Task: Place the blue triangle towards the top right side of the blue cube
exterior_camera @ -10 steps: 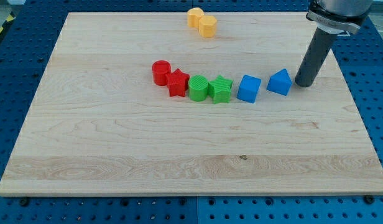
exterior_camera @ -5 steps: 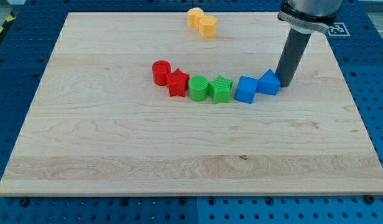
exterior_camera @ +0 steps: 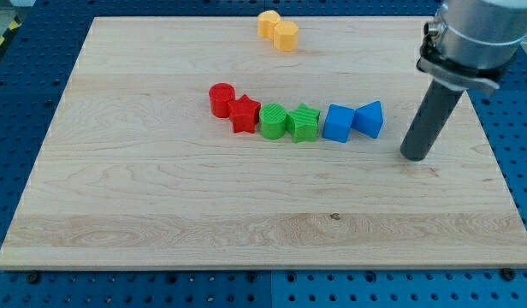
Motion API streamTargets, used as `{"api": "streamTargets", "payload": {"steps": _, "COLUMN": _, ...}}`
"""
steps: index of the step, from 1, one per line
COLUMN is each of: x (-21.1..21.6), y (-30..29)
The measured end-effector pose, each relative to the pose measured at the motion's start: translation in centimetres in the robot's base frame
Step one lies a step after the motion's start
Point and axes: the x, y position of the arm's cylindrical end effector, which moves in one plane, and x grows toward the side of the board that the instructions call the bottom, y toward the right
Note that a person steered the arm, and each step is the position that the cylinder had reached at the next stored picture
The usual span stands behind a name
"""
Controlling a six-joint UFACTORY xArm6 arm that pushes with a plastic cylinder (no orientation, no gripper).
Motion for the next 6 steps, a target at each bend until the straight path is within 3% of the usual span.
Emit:
{"api": "streamTargets", "payload": {"steps": 4, "x": -5.6, "y": -3.1}}
{"api": "streamTargets", "payload": {"steps": 6, "x": -6.4, "y": -4.0}}
